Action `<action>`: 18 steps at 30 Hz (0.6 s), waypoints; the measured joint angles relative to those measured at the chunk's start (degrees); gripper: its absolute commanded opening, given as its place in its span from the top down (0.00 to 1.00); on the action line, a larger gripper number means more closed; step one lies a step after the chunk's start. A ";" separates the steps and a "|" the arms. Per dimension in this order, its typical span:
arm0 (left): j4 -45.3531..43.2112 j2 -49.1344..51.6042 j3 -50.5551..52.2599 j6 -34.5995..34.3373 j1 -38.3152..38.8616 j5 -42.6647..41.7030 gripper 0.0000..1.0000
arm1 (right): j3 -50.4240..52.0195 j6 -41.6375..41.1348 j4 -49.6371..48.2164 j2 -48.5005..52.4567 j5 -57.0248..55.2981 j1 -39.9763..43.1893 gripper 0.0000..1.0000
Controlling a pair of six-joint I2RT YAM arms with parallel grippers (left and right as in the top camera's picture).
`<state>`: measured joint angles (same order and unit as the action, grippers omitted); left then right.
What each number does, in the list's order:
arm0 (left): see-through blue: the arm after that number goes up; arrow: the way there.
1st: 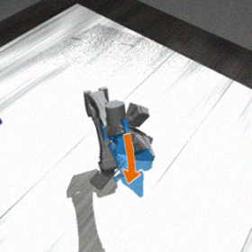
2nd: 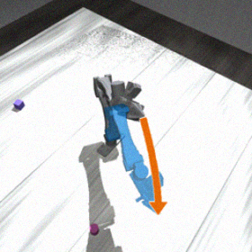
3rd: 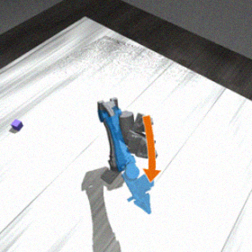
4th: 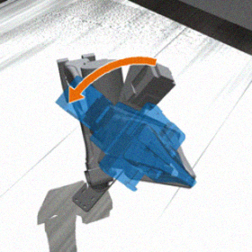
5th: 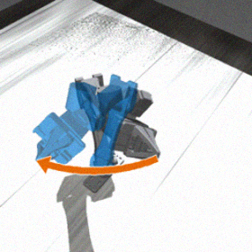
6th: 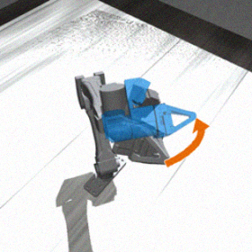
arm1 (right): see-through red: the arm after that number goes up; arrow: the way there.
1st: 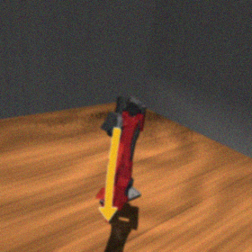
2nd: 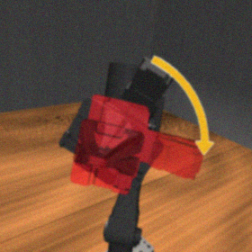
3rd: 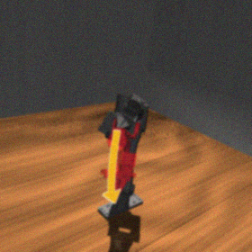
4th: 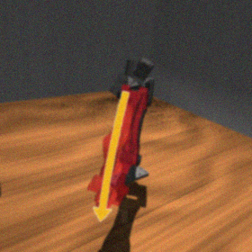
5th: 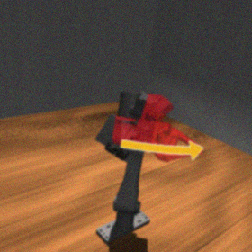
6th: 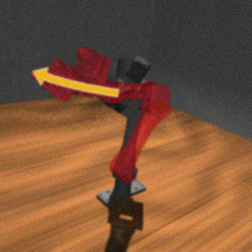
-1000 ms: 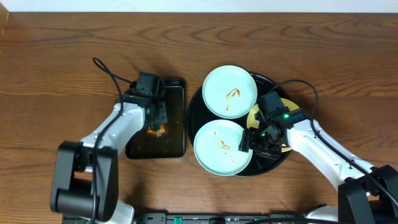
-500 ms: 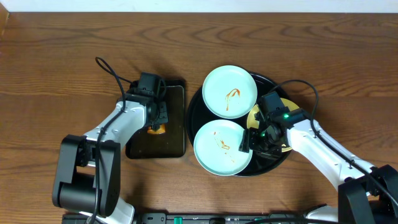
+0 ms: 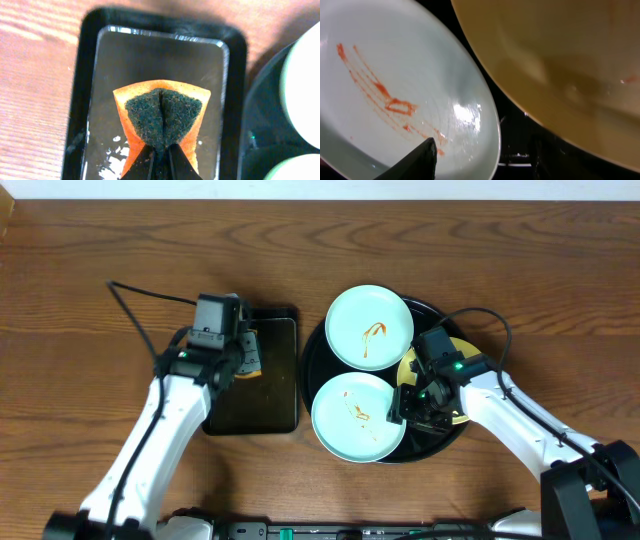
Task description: Clean dirty plates on tray and stack at the side
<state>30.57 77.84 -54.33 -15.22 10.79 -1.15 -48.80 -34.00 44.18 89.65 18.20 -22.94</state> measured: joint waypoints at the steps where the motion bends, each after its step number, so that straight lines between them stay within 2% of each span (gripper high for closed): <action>1: -0.26 -1.33 0.00 0.00 0.00 0.00 0.92 | 0.33 -0.04 -0.79 0.09 0.00 -0.04 0.45; 7: -2.10 -7.80 0.00 0.00 0.00 0.00 0.92 | 3.19 -0.15 -6.16 0.17 -0.07 -1.70 0.52; 9: -2.56 -9.86 0.00 0.11 0.00 0.00 0.86 | 4.28 -0.28 -7.87 0.22 0.02 -2.08 0.54; 15: -3.39 -13.92 0.00 0.00 0.00 0.00 0.86 | 6.34 -0.98 -11.02 0.07 0.07 -2.23 0.60; 18: -3.67 -15.23 0.00 0.00 0.00 0.02 0.86 | 6.78 -1.46 -11.65 -0.20 -0.15 -2.23 0.67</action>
<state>26.89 62.61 -54.33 -15.22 10.79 -1.13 -42.02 -35.46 32.53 89.45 18.04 -25.17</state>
